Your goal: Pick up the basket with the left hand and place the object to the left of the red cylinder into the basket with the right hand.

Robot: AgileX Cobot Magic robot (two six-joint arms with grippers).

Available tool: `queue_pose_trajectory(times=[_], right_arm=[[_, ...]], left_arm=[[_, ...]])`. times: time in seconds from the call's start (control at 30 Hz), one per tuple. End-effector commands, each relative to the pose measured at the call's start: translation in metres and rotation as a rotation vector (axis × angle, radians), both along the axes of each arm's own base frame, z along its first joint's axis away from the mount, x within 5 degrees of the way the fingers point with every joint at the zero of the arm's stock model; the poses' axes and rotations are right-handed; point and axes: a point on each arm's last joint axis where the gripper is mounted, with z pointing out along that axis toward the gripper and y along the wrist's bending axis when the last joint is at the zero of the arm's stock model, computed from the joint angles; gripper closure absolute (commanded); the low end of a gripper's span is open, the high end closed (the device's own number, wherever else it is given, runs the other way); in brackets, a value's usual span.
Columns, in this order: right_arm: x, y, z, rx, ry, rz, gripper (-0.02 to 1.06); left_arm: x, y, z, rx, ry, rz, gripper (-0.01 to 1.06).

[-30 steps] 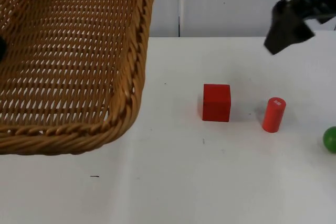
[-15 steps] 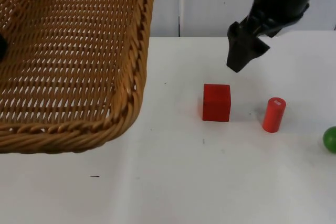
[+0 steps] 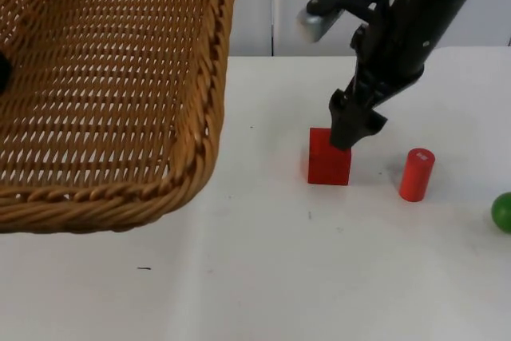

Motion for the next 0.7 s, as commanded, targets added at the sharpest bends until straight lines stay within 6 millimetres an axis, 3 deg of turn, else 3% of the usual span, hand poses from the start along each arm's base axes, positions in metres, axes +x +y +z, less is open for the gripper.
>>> queue_pose_trajectory(times=[0.0, 0.33, 0.67], right_arm=[[0.002, 0.006, -0.001, 0.015, -0.021, 0.043, -0.01], [0.017, 0.02, -0.035, 0.033, -0.014, 0.152, -0.01], [0.018, 0.024, -0.054, 0.027, 0.001, 0.237, -0.01]], left_arm=[[-0.002, -0.003, 0.005, -0.041, -0.006, 0.012, 1.05], [-0.002, -0.004, 0.005, -0.052, -0.007, 0.014, 1.05], [-0.001, -0.006, 0.006, -0.074, -0.007, 0.02, 1.05]])
